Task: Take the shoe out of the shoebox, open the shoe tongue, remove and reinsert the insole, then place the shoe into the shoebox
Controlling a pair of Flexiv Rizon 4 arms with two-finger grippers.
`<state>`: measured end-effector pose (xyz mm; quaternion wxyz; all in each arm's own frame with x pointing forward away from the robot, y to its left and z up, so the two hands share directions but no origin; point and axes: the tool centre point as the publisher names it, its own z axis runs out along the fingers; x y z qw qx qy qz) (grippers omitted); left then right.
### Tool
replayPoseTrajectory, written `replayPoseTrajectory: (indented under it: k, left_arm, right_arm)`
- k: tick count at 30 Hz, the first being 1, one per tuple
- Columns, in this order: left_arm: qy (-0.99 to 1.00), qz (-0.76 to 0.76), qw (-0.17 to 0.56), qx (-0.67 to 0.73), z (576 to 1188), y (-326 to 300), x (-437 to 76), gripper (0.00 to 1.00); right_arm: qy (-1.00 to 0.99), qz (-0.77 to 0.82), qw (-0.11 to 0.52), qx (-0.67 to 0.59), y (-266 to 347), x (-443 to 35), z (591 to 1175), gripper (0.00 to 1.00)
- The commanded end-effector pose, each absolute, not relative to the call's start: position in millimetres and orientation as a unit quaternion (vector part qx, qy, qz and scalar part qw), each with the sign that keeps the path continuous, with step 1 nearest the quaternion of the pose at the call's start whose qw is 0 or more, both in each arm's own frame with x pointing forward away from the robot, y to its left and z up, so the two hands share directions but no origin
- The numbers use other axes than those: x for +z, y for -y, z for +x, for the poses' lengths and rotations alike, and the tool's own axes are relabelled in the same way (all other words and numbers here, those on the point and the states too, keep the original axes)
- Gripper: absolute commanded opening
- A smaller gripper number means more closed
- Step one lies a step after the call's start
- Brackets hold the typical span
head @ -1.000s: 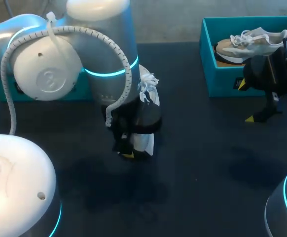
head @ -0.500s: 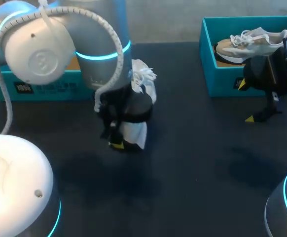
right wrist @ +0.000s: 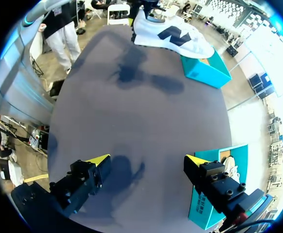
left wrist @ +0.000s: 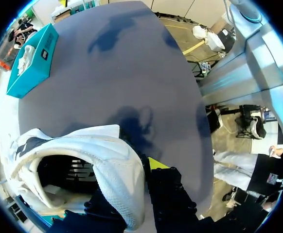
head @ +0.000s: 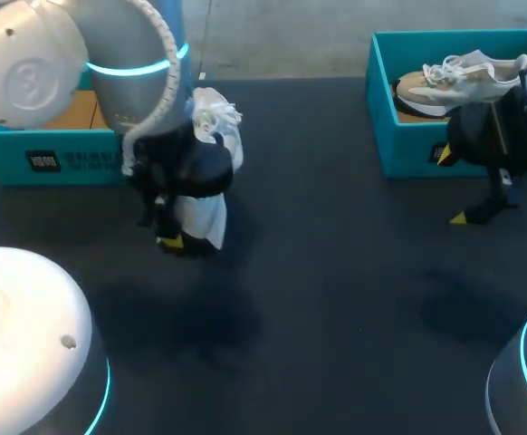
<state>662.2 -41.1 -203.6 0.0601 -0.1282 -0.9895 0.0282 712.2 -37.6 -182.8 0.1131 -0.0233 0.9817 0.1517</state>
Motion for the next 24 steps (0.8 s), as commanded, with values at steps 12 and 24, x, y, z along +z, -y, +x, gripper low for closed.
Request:
replayPoseTrajectory:
  k: [12,24]
  left_arm:
    - [0.988,-0.137,0.056,0.052,704.8,-37.8,-189.6,0.0]
    - [0.988,-0.131,0.048,0.068,747.9,-126.4,-182.2,0.0]
  right_arm:
    - [-0.982,-0.023,0.112,0.151,36.3,-183.9,713.8,1.0]
    - [-0.982,-0.023,0.112,0.151,36.3,-183.9,713.8,1.0]
